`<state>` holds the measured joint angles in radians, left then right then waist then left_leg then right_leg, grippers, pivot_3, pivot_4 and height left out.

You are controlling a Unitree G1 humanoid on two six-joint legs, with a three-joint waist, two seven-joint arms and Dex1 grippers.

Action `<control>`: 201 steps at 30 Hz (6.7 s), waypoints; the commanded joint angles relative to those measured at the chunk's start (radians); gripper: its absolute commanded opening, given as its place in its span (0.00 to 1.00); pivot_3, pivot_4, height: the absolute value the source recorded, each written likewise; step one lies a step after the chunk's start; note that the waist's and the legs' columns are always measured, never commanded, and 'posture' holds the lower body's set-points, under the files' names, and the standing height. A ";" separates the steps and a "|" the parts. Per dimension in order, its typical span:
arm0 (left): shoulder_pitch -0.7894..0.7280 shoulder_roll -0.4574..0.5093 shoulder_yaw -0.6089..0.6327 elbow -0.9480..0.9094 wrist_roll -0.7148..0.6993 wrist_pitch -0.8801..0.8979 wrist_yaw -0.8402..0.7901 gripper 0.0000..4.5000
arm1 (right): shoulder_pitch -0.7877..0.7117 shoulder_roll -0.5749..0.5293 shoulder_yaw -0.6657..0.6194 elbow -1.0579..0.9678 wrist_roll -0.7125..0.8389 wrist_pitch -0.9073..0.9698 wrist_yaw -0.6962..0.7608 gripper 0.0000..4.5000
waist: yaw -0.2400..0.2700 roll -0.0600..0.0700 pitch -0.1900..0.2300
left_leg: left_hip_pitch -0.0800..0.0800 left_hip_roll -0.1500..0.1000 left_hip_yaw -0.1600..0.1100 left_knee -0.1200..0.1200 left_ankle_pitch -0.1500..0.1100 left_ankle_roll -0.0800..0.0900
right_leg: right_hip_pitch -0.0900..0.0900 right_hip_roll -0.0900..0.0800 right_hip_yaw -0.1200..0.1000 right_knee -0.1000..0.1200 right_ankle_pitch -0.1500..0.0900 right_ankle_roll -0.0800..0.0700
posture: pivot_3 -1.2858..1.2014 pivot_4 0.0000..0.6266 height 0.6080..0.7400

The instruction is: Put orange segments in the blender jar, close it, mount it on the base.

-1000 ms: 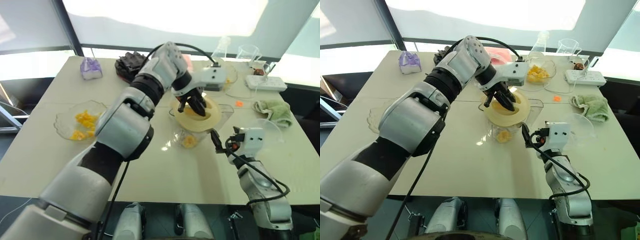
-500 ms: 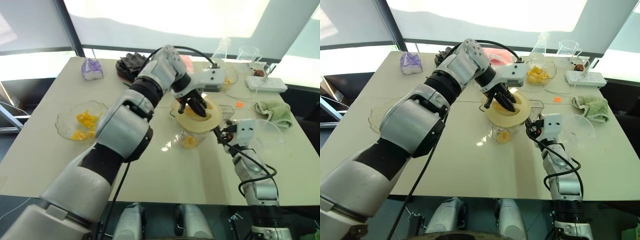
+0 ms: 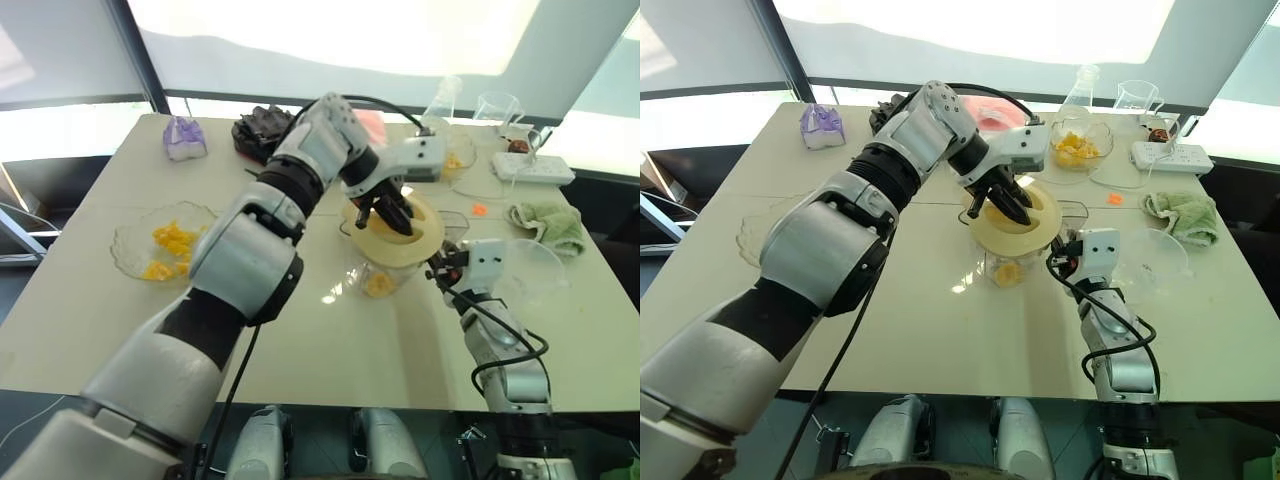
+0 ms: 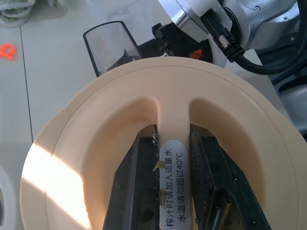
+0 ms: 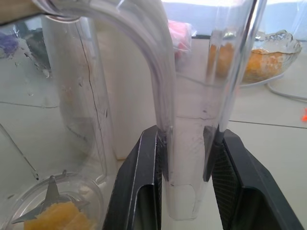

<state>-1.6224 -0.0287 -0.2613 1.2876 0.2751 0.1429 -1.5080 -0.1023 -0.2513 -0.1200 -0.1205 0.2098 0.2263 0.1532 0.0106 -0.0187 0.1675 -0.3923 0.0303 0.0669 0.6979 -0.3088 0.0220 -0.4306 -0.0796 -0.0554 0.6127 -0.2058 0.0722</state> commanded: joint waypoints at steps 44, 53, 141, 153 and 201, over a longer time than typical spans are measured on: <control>0.272 -0.104 0.033 -0.063 -0.038 0.307 0.446 0.06 | -0.042 0.058 -0.022 -0.016 -0.065 -0.031 -0.050 0.18 | 0.027 0.005 -0.025 | 0.006 -0.014 -0.017 0.002 -0.001 0.001 | 0.013 -0.014 -0.003 -0.005 -0.007 0.011 | 0.52 0.24 1.00; 0.306 -0.014 -0.186 -0.162 0.077 0.029 0.317 0.06 | 0.044 -0.001 0.011 -0.035 -0.091 -0.101 0.025 0.18 | 0.015 0.008 -0.027 | 0.008 -0.012 -0.021 -0.001 -0.003 -0.003 | 0.023 -0.017 -0.006 -0.019 -0.007 0.011 | 0.52 0.24 1.00; 1.053 0.286 0.264 -1.567 -0.589 0.699 0.831 0.82 | -0.119 -0.344 -0.360 -0.449 0.301 0.412 0.024 0.18 | 0.002 0.017 0.001 | -0.003 -0.017 -0.016 -0.013 0.004 -0.007 | 0.001 -0.011 0.002 0.002 -0.010 0.015 | 0.52 0.24 1.00; 1.089 0.323 0.226 -1.609 -0.632 0.627 0.847 0.82 | -0.585 -0.453 -0.270 -0.104 0.292 0.498 0.034 0.18 | -0.005 0.016 0.002 | -0.001 -0.017 -0.015 -0.014 0.004 -0.007 | 0.001 -0.008 0.002 0.002 -0.009 0.013 | 0.52 0.24 1.00; 1.091 0.300 0.179 -1.571 -0.631 0.573 0.958 0.82 | -0.876 -0.268 -0.036 0.567 0.003 0.417 0.115 0.18 | -0.008 0.018 0.003 | 0.000 -0.016 -0.014 -0.015 0.005 -0.008 | 0.002 -0.008 0.002 0.003 -0.007 0.016 | 0.52 0.24 1.00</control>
<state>-0.5224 0.2720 -0.0769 -0.2564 -0.3524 0.7354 -0.5575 -0.9800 -0.5067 -0.1707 0.4088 0.2470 0.6260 0.2714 0.0023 -0.0008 0.1702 -0.3923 0.0145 0.0527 0.6834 -0.3036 0.0140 -0.4284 -0.0881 -0.0532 0.6156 -0.2125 0.0878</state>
